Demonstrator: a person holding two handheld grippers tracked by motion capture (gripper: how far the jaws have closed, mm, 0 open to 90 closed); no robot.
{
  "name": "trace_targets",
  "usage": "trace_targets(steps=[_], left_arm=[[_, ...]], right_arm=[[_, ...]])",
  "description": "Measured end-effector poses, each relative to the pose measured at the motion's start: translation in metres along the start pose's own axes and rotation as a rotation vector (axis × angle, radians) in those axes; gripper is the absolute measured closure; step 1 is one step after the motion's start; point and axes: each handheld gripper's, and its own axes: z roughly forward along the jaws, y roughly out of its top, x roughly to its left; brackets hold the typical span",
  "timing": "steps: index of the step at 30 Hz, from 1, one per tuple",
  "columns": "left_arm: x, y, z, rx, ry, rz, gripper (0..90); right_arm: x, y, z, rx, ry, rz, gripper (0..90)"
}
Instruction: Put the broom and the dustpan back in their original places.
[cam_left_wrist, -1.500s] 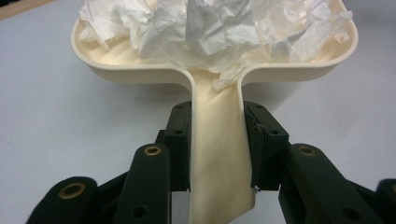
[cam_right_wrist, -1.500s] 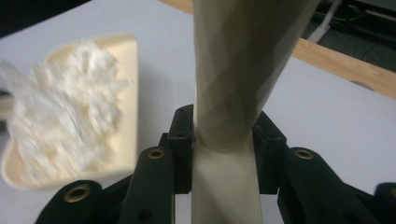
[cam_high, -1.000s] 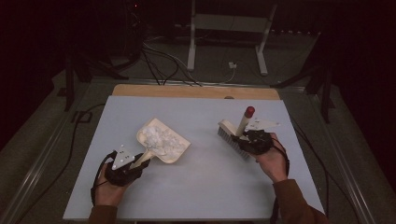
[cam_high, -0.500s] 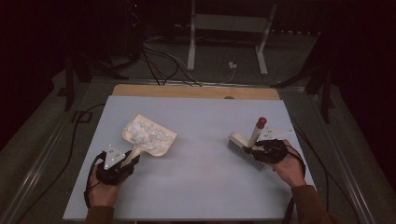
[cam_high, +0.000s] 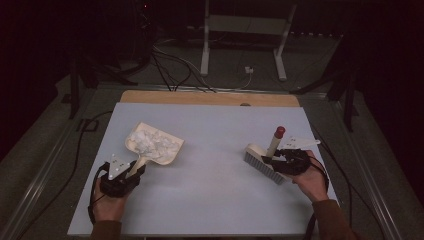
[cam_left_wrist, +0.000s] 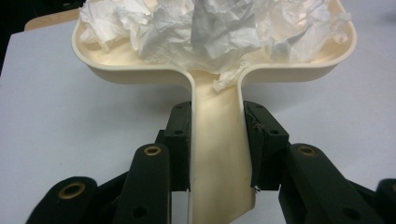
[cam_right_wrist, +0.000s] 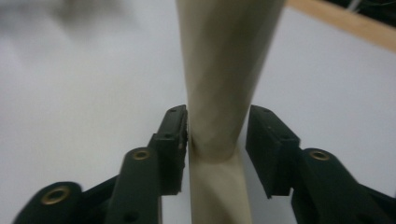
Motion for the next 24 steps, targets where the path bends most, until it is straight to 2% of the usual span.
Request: trace_targets(steps=[6,10,14,19,24], left_arm=[[0.0,0.0,0.0,0.002,0.032,-0.008,66.4],[0.0,0.0,0.0,-0.001,0.057,-0.025,66.3],[0.0,0.0,0.001,0.003,0.073,-0.036,66.4],[-0.001,0.0,0.001,0.005,0.086,-0.045,66.4],[-0.003,0.001,0.0,0.001,0.102,-0.066,66.4]], right_arm=[[0.005,0.008,-0.014,-0.092,-0.068,0.092,57.9],[0.008,0.011,-0.018,-0.122,-0.09,0.133,58.1],[0.012,0.015,-0.021,-0.157,-0.147,0.178,61.3],[0.019,0.019,-0.018,-0.173,-0.216,0.192,63.6],[0.02,0.021,-0.009,-0.17,-0.248,0.201,66.7]])
